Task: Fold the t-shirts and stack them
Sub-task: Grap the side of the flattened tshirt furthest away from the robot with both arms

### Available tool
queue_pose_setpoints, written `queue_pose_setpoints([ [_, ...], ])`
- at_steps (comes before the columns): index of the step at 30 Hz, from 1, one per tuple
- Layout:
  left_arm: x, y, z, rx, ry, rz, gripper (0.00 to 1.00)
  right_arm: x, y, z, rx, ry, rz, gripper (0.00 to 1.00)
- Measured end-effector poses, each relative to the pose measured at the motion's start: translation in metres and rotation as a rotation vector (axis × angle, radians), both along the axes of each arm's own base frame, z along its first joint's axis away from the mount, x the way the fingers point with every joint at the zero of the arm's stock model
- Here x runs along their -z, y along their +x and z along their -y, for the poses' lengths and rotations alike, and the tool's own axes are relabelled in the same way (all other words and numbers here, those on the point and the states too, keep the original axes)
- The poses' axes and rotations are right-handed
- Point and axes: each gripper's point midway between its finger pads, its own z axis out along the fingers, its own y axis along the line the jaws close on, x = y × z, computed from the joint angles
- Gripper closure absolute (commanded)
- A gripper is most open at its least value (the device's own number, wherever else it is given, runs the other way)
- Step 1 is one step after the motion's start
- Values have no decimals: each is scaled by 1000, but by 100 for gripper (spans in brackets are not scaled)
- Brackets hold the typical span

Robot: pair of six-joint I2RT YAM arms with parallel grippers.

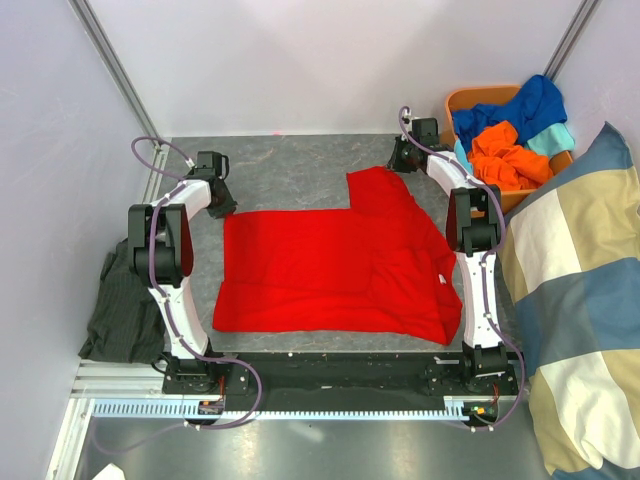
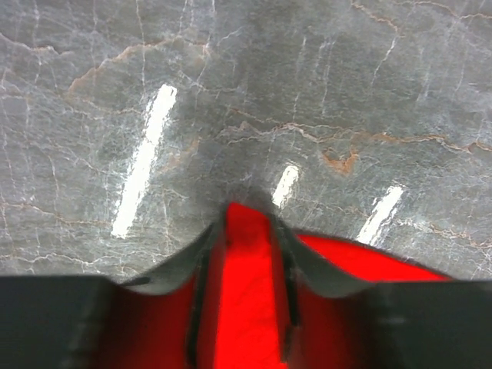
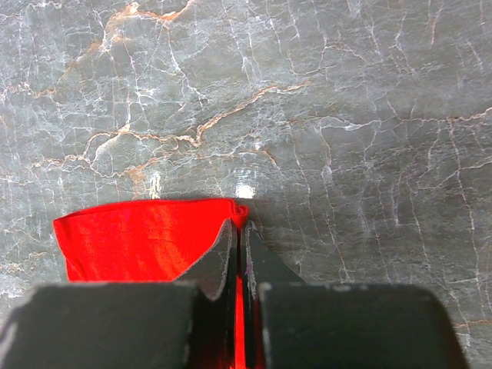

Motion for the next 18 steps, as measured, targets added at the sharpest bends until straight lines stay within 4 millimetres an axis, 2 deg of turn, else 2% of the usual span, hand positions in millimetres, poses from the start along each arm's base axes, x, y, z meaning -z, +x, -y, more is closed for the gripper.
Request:
queue_pose_setpoints([
  [2, 1, -2, -1, 2, 3, -7, 94, 0, 0, 0, 0, 2, 0, 100],
  [3, 1, -2, -1, 3, 3, -9, 98, 0, 0, 0, 0, 2, 0, 100],
  [18, 1, -2, -1, 5, 4, -10, 98, 0, -2, 1, -6, 19, 18, 100],
])
